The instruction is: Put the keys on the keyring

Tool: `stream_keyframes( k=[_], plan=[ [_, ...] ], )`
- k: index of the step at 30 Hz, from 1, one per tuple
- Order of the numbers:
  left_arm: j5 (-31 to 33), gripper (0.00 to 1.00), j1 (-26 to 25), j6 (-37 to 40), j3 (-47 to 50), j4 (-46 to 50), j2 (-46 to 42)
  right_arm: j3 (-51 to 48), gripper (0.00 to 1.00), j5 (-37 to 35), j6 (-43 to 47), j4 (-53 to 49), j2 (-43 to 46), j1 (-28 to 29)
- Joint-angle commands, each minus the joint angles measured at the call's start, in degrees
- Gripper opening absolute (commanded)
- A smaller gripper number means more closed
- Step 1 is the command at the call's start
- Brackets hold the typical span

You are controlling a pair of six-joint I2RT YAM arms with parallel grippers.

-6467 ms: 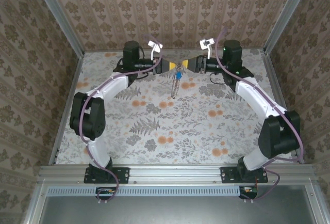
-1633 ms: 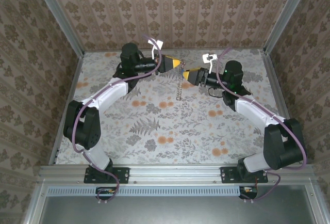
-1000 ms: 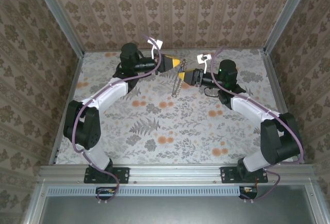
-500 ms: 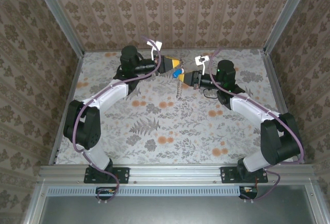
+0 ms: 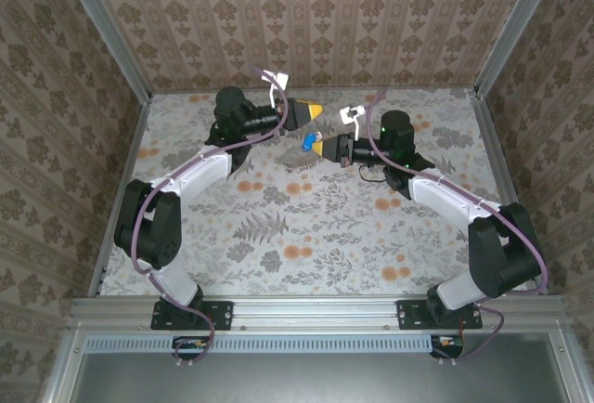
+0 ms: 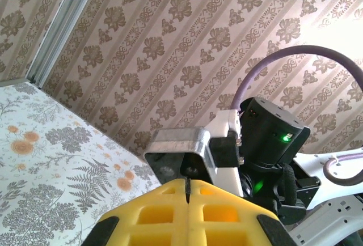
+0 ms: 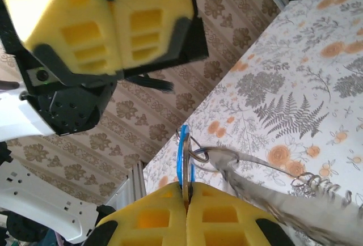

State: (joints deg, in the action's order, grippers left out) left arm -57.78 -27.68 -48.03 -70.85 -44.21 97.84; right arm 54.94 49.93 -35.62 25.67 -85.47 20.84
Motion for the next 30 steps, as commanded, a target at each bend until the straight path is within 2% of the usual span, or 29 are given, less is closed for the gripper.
stream_keyframes(
  k=[1, 6, 13, 17, 25, 30],
  plan=[
    [0.8, 0.00, 0.1, -1.1, 0.2, -3.6, -0.8, 0.6, 0.04, -0.7, 2.4, -1.3, 2.3, -0.3],
    [1.7, 0.00, 0.4, -1.2, 1.3, -4.5, -0.6, 0.2, 0.00, -2.3, 3.9, -4.0, 3.6, -0.8],
    [2.9, 0.00, 1.2, -2.6, 4.1, -6.6, -1.1, 0.3, 0.00, -1.9, 3.7, -4.0, 2.3, -1.4],
    [3.8, 0.00, 3.7, -2.1, 6.3, -6.2, -2.5, 1.0, 0.00, -1.3, 4.3, -4.9, 2.3, -2.3],
    [4.7, 0.20, 4.1, 6.1, 7.9, 4.6, -4.7, 3.4, 0.00, -0.5, 4.2, -6.0, 0.8, -4.7],
    [4.5, 0.26, 3.4, 12.8, 8.6, 12.4, -5.6, 5.1, 0.00, -0.5, 3.7, -6.0, -0.2, -5.0]
  ],
)
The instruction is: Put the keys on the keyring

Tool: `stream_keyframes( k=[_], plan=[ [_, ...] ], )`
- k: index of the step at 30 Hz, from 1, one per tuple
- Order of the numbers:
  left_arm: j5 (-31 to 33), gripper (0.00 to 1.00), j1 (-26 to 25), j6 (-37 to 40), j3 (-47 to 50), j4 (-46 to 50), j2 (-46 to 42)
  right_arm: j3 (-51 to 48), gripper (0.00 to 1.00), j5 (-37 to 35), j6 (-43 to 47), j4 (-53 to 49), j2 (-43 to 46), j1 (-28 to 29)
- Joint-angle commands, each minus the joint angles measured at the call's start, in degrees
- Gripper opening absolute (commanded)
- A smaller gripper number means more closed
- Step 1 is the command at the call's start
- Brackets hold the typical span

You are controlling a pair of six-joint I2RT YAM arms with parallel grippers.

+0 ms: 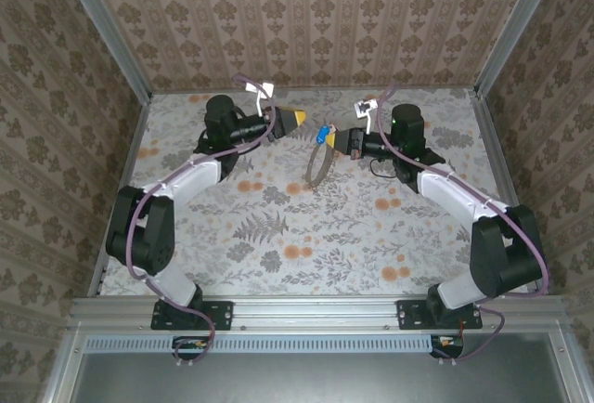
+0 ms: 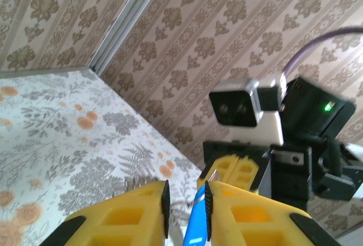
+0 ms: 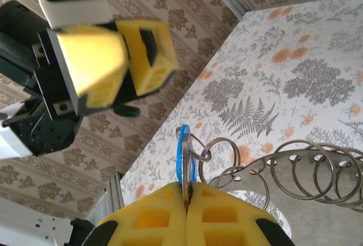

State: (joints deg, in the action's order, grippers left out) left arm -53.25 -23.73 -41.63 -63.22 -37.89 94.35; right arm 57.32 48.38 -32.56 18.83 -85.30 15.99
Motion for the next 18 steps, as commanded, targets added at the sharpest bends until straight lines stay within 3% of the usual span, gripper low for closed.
stream_keyframes(
  k=[1, 5, 13, 18],
  plan=[
    [0.0, 0.26, -1.0, 8.9, 0.9, 8.6, -2.5, 3.2, 0.00, 1.0, 0.6, 0.7, -0.4, -0.2],
    [1.0, 0.29, -2.0, 17.6, 0.7, 18.2, -4.5, 4.6, 0.00, 0.9, 0.8, -0.3, -0.9, -0.2],
    [2.3, 0.33, -4.8, 19.7, 3.7, 17.4, -7.5, 6.6, 0.00, 0.5, 1.0, -1.4, -2.3, -0.2],
    [8.2, 0.34, -7.3, 22.6, 5.4, 19.3, -9.6, 7.4, 0.00, -0.1, 0.3, -1.4, -2.6, -0.2]
  ],
)
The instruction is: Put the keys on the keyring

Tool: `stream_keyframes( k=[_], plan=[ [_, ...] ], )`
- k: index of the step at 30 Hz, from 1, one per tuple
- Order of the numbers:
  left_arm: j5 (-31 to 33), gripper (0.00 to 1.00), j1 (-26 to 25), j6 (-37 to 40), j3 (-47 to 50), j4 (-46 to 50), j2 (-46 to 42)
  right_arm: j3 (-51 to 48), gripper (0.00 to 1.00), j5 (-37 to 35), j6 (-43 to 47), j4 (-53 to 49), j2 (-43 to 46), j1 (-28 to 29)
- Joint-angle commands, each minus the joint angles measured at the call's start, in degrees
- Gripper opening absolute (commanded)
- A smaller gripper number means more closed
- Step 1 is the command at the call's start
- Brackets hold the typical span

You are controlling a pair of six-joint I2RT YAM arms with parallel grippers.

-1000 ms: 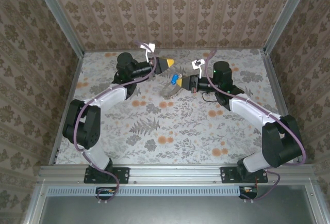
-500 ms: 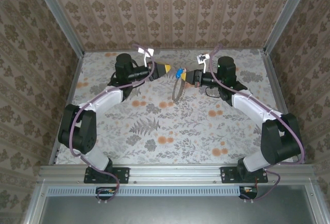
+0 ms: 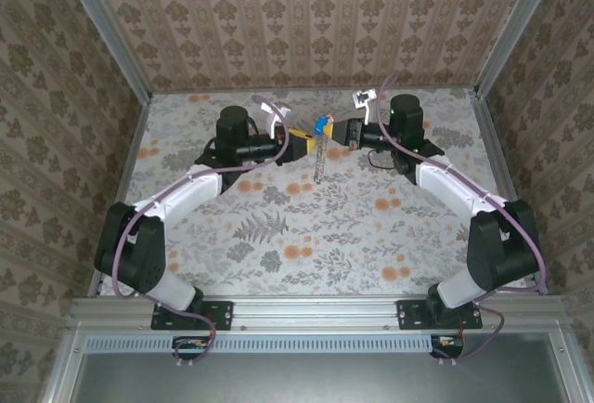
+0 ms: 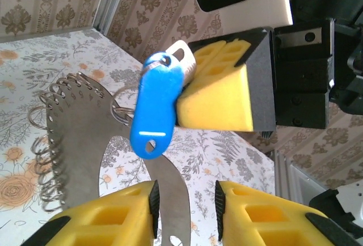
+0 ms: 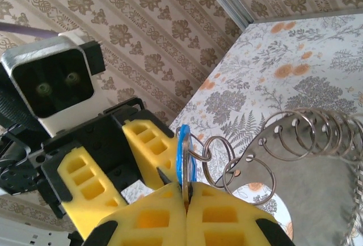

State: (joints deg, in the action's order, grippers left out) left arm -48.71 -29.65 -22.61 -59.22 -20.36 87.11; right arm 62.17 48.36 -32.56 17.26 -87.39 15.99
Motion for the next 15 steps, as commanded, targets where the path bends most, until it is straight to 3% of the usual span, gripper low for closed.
stream_keyframes(
  k=[1, 10, 15],
  plan=[
    [4.9, 0.34, -2.0, 4.0, 1.8, 1.7, -2.8, 2.6, 0.00, -0.2, 0.0, 0.3, -0.5, -0.2],
    [19.6, 0.37, -5.8, 7.8, 3.7, 3.0, -4.6, 2.9, 0.00, -0.1, -0.8, 0.8, 0.0, -0.3],
    [20.8, 0.37, -5.9, 7.7, 3.9, 1.7, -3.9, 2.9, 0.00, -0.1, -1.0, 1.1, 0.3, -0.2]
  ],
)
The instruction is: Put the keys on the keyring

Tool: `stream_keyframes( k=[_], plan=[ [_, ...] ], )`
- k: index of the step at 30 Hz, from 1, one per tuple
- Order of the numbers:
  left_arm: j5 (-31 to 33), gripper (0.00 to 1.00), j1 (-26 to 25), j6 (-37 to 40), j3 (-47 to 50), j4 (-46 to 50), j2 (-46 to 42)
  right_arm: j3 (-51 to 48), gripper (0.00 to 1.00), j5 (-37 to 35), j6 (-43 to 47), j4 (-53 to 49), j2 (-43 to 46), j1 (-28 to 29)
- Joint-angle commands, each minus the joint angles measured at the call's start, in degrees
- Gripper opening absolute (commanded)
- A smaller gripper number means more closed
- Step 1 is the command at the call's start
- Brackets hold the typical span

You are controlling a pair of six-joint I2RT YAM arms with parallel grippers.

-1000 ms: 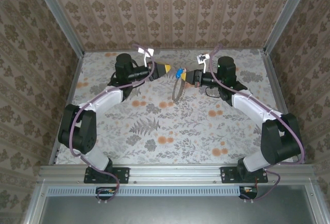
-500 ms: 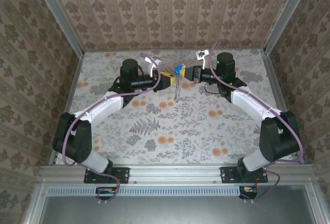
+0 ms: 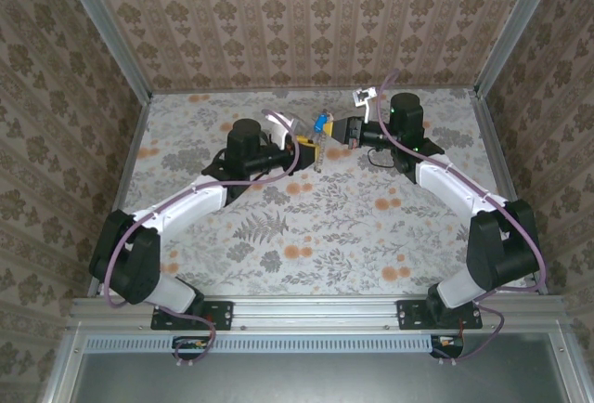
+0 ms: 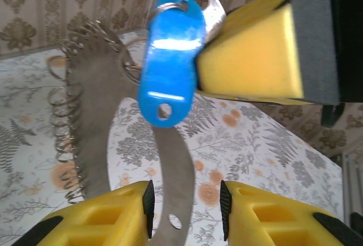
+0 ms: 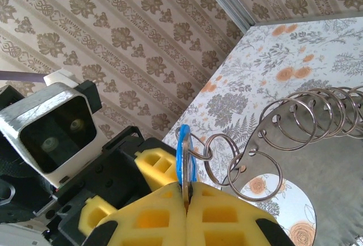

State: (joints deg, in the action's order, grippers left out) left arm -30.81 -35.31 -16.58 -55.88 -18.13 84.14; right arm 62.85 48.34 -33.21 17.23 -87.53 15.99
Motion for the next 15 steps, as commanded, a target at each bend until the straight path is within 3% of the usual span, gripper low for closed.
stream_keyframes(
  k=[1, 15],
  plan=[
    [2.9, 0.38, -0.3, 1.6, 0.6, -0.5, -0.7, 2.2, 0.00, 0.0, -0.5, 1.2, 0.4, -0.2],
    [0.9, 0.42, -0.6, 0.4, 1.6, -4.0, -0.9, 2.3, 0.00, -0.1, -1.1, 1.8, 0.6, -0.2]
  ],
)
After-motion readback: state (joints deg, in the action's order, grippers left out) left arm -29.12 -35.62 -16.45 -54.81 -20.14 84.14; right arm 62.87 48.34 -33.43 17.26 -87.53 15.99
